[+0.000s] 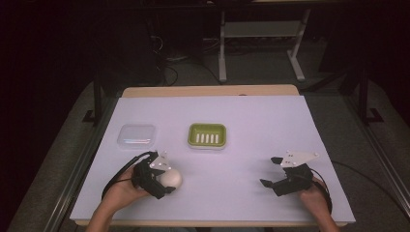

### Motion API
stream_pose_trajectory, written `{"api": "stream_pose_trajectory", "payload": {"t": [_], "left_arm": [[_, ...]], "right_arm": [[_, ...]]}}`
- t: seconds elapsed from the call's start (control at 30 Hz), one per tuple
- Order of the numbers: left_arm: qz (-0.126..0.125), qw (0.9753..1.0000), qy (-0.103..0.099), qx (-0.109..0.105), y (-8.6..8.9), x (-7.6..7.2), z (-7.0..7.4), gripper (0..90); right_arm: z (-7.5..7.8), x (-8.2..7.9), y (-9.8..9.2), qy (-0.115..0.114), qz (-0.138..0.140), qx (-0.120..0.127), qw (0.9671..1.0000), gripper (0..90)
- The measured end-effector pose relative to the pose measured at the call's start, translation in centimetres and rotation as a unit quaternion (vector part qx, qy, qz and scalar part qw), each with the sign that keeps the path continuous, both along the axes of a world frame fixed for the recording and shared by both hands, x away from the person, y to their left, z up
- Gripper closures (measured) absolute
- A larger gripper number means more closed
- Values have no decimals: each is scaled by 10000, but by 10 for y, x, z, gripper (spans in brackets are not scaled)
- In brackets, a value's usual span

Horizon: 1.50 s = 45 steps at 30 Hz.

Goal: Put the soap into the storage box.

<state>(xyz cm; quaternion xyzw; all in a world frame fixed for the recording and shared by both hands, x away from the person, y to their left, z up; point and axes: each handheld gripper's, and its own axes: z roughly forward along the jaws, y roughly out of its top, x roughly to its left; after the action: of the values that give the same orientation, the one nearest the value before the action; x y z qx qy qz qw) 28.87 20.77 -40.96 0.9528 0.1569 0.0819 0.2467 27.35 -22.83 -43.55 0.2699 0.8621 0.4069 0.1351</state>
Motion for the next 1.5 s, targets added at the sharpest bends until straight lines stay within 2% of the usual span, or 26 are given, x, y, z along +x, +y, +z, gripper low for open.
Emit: {"api": "stream_pose_trajectory", "payload": {"t": [0.7, 1.2, 1.3, 1.5], "left_arm": [[7, 9995, 269, 187, -6, 7, -10, 171], [-20, 9990, 327, 307, -10, 9, -16, 180], [-12, 9989, 371, 292, -11, 10, -16, 213], [-24, 9988, 394, 291, -12, 10, -17, 223]], "right_arm": [[0, 0, 1, 15, 33, -12, 10000, 132], [0, -1, 1, 13, 43, -20, 10000, 132], [0, -1, 2, 13, 40, -22, 10000, 132], [0, -1, 1, 10, 32, -13, 10000, 132]]}}
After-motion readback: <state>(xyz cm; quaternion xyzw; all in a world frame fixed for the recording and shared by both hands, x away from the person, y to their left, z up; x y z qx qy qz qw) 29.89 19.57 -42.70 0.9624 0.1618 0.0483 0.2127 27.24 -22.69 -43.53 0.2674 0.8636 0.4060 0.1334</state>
